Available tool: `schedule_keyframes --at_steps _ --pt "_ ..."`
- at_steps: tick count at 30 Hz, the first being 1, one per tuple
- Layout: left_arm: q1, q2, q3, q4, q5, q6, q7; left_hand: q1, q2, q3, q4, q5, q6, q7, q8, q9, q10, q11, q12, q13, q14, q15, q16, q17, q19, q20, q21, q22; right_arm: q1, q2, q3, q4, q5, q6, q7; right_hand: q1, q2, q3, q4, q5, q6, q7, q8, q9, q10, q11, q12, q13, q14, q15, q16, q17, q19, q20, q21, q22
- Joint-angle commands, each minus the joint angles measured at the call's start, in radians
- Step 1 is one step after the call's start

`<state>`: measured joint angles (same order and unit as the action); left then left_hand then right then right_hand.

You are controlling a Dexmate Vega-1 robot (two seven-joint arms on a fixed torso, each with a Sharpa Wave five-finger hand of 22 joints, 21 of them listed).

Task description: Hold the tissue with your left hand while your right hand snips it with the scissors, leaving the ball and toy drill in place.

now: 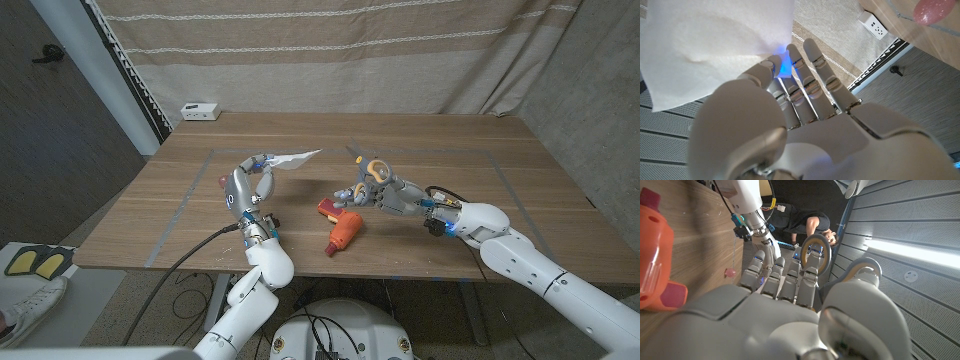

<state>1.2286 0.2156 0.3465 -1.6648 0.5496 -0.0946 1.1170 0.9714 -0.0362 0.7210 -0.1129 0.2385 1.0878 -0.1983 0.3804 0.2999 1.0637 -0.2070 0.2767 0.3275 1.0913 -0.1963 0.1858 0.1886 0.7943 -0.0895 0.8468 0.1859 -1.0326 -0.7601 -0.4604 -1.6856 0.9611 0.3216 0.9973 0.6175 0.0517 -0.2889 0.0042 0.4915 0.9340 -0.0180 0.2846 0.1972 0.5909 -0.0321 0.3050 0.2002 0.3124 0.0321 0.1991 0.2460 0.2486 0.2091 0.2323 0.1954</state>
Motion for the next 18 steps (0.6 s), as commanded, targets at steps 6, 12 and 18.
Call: schedule_keyframes --at_steps 6,12,18 --pt "-0.087 0.001 0.018 0.078 0.029 -0.017 0.000 0.002 -0.006 0.001 -0.006 0.006 0.007 -0.011 0.012 0.010 0.008 -0.001 0.005 0.009 -0.008 -0.042 0.005 0.003 -0.007 -0.089 -0.004 0.000 -0.026 -0.025 0.008 -0.024 -0.005 0.014 0.009 0.004 0.009 -0.004 -0.006 0.000 0.001 0.005 -0.005 0.006 0.005 0.008 -0.002 0.001 0.001 0.008 0.001 0.002 0.010 0.006 -0.003 0.002" --pt "-0.118 -0.028 0.011 0.126 0.072 -0.029 0.000 0.002 -0.006 0.000 -0.006 0.008 0.007 -0.012 0.017 0.013 0.008 -0.001 0.004 0.013 -0.010 -0.042 0.006 0.003 -0.008 -0.090 -0.002 0.001 -0.032 -0.036 0.001 -0.035 -0.013 0.009 0.008 0.004 0.009 -0.004 -0.006 -0.001 -0.001 0.005 -0.007 0.006 0.004 0.009 -0.002 0.001 0.001 0.006 0.001 0.001 0.010 0.006 -0.003 0.002" --pt "-0.154 -0.069 0.007 0.183 0.126 -0.044 0.000 0.001 -0.006 -0.001 -0.006 0.008 0.008 -0.012 0.021 0.016 0.005 -0.001 0.000 0.012 -0.012 -0.042 0.007 0.003 -0.009 -0.089 0.000 0.001 -0.033 -0.058 0.004 -0.060 -0.026 0.005 -0.002 0.004 0.009 -0.004 -0.006 -0.001 -0.001 0.005 -0.008 0.006 0.004 0.009 -0.003 0.001 0.001 0.009 0.001 0.000 0.010 0.007 -0.004 0.001"
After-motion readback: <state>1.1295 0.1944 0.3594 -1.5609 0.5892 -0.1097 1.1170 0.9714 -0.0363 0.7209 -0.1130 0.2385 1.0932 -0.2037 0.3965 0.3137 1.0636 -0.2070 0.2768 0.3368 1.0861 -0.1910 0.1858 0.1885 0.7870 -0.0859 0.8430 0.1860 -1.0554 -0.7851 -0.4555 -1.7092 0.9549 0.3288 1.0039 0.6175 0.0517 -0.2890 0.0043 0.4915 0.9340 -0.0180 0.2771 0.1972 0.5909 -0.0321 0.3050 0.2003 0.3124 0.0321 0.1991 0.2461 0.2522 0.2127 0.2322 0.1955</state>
